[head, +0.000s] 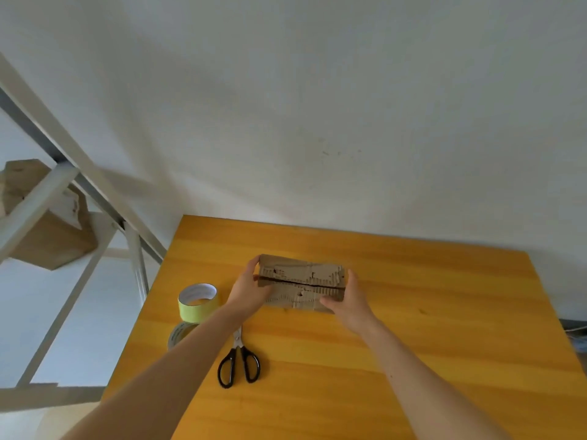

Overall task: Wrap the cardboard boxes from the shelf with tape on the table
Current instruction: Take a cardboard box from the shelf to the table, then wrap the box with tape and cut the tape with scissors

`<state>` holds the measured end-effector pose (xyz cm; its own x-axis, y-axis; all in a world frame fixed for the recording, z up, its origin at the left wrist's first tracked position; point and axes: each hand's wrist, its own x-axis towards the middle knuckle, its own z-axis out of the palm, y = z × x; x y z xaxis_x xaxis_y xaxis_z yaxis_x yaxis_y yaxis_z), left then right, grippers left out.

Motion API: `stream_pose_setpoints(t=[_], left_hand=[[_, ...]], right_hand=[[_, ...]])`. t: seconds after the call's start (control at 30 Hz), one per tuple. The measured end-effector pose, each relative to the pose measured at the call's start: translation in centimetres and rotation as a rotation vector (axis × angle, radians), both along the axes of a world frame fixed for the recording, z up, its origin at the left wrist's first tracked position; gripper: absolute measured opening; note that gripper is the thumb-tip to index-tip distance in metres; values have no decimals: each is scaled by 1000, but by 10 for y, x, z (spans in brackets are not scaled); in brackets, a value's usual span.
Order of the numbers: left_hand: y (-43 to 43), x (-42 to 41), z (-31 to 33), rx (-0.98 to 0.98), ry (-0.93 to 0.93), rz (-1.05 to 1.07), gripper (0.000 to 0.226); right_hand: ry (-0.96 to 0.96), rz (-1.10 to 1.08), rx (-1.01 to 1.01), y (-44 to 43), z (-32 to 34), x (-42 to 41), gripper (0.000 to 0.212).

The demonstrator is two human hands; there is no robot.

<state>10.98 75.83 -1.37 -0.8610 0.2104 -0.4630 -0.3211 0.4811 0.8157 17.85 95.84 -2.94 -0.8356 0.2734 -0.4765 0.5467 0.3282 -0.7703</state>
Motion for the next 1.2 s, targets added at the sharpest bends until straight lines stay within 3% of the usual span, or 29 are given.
stream_pose_setpoints(t=[0.23,0.37,0.47,0.67,0.9,1.1,1.2], left_hand=[[0,-7,-16,-78,0,-7,83],[4,-6,-21,-218,50,-140,121],[10,-3,-23,-375,156,-240,131],[10,0,-37,-515,282,-391,121],[6,3,-56,-659,515,-490,98],[-3,1,-55,-595,485,-528,94],[-22,1,-51,-554,538,-548,92]], right_hand=[[41,99,44,3,-12,-3,90],[53,123,97,4,-17,-6,90],[68,164,210,3,-21,-7,85],[128,481,726,0,-34,-6,60],[122,522,854,-6,-43,-8,67],[112,510,889,-9,-37,-10,72],[252,390,912,-17,-31,-9,50]])
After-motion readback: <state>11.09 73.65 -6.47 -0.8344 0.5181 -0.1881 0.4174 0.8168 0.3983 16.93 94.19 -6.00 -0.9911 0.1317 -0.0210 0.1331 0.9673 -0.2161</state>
